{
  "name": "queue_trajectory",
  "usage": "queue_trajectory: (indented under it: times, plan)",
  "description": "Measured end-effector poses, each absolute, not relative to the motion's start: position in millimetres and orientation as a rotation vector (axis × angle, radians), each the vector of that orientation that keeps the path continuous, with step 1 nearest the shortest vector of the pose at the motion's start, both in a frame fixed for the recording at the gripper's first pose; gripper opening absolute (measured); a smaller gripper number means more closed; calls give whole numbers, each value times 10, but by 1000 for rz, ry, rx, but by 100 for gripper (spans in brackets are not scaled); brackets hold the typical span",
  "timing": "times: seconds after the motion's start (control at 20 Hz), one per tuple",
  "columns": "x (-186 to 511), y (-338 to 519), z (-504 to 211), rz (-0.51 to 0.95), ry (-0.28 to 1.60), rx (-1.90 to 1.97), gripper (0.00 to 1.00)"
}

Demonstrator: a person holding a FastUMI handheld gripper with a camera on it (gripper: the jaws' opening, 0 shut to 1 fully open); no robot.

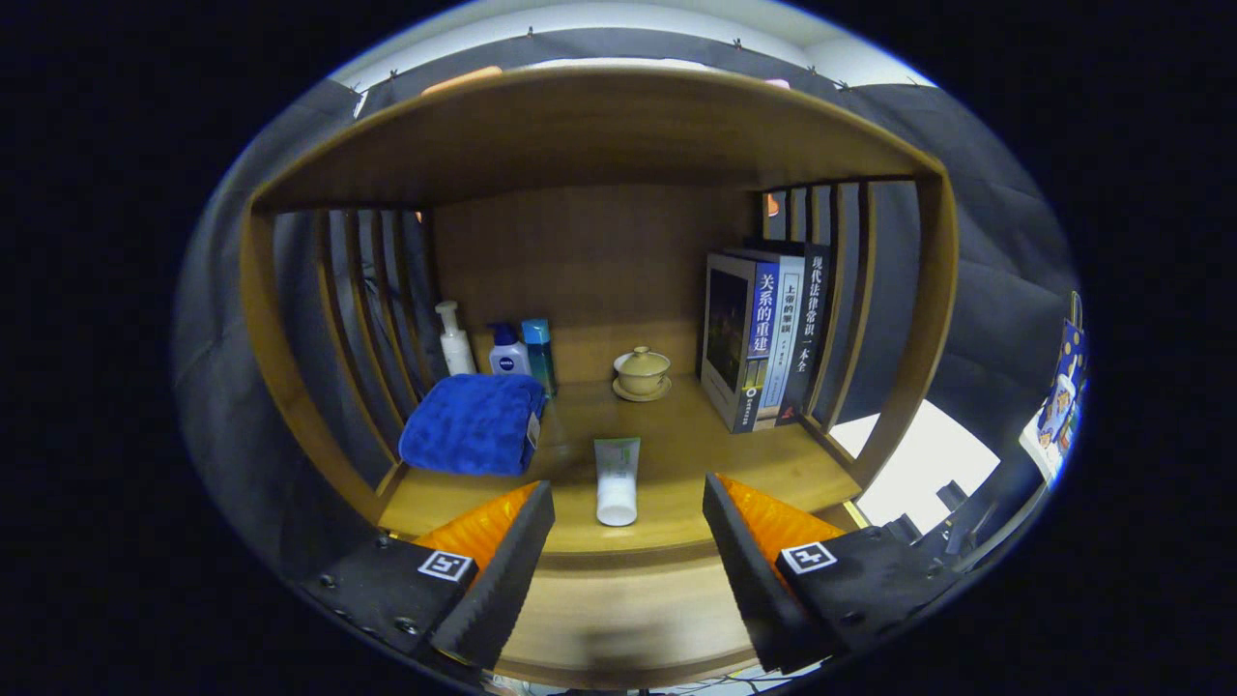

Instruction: Pull open the drawer, take out the items inside it, and place them on the countertop above the cabinet.

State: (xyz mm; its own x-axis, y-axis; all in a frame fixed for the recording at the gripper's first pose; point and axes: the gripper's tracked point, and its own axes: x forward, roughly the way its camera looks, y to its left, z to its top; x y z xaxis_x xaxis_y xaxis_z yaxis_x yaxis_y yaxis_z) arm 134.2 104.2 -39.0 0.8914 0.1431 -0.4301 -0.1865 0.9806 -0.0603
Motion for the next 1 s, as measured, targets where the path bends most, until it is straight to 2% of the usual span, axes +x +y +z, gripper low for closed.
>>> queue_trajectory:
  times: [0.4,1.0]
  plan:
    - [714,955,-255,212,320,-115,100]
    - [-71,783,-772,226,214,-148,100]
